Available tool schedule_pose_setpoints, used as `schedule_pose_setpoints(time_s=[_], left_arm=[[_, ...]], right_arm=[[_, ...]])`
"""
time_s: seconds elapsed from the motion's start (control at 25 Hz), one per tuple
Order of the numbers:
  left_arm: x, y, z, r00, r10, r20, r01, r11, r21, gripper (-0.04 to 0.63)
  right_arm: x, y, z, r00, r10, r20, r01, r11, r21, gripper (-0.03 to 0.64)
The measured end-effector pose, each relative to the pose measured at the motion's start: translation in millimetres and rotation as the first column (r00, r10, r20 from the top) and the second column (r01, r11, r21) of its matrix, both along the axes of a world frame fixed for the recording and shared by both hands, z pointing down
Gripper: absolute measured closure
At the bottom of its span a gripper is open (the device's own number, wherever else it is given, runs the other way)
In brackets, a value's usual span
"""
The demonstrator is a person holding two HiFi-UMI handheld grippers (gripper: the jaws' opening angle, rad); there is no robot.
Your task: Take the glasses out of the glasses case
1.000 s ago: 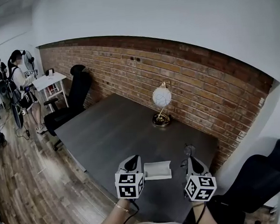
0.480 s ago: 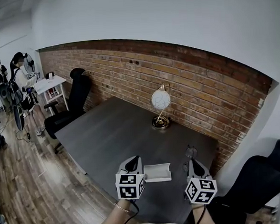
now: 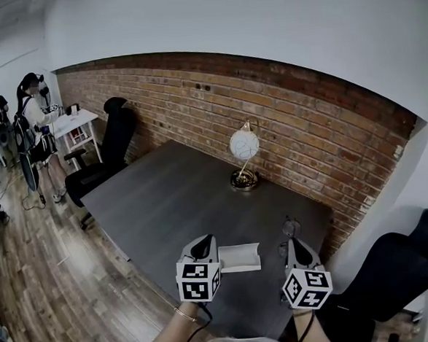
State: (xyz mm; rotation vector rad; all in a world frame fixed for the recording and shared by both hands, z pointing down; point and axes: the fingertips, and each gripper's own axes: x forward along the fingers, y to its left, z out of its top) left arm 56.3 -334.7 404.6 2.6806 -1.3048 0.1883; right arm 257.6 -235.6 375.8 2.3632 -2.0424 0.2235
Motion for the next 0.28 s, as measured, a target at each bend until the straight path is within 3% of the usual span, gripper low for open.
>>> schedule_pose_setpoints(time_s=[0.28], left_arm=[[-0.2,-1.6,4.8,1.0,-0.004,0.003,0.004,1.0,-0.005,0.578]], right_arm=[[-0.8,-2.0,3.5,1.0,-0.007,0.003,0.007,1.0,0.001,0.581]])
